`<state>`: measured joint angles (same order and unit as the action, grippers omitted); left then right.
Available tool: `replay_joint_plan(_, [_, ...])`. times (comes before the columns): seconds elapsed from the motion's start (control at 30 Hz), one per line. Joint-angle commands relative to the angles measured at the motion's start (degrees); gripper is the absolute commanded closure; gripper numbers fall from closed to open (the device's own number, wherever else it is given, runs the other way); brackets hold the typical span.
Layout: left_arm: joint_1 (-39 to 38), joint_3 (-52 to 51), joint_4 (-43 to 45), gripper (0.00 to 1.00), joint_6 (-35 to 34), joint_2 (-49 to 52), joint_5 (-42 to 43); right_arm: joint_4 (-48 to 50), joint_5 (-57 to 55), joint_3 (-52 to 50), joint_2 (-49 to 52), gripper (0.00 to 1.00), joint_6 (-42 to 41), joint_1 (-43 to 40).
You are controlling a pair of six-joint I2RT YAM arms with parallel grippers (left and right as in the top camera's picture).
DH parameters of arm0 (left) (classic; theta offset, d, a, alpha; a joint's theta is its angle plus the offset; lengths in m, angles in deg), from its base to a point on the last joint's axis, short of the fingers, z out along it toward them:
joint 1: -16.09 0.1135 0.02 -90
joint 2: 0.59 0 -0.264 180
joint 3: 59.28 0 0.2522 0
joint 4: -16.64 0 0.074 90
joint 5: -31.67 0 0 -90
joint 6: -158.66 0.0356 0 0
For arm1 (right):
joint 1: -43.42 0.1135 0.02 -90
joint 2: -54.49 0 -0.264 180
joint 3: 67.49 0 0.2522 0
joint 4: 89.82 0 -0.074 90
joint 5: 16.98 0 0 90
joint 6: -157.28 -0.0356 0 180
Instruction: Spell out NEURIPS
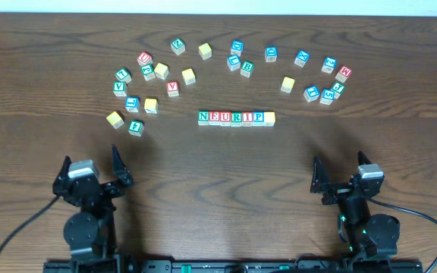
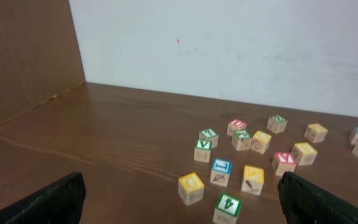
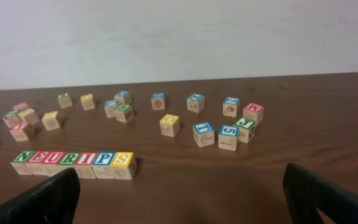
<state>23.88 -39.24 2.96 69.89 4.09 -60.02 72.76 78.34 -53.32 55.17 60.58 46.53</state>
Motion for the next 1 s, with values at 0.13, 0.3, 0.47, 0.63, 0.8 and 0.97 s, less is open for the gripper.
replay_joint_plan(0.13, [0.2,-5.6,0.7,0.02,1.6,-4.6,-0.5,-0.3,-0.2,-0.1,-0.3,0.01,0.3,-0.6])
replay_joint_plan(0.3, [0.2,-6.1,-1.9,0.02,1.8,-4.6,-0.5,-0.3,-0.2,-0.1,-0.3,0.01,0.3,-0.6])
replay_joint_plan(0.47, [0.0,-6.1,-4.1,0.02,1.7,-4.6,-0.3,-0.3,-0.2,-0.1,-0.3,0.01,0.3,-0.6])
replay_joint_plan(0.63, [-0.2,-6.1,-4.1,0.02,1.7,-4.6,-0.3,-0.3,-0.2,-0.1,-0.3,0.01,0.3,-0.6])
replay_joint_plan(0.8, [-0.2,-6.1,-4.1,0.02,1.7,-4.6,-0.3,-0.3,-0.2,-0.1,-0.3,0.01,0.3,-0.6])
replay_joint_plan(0.97, [-0.2,-6.1,-4.1,0.03,1.7,-4.5,-0.3,-0.3,-0.2,-0.1,-0.3,0.01,0.3,-0.6])
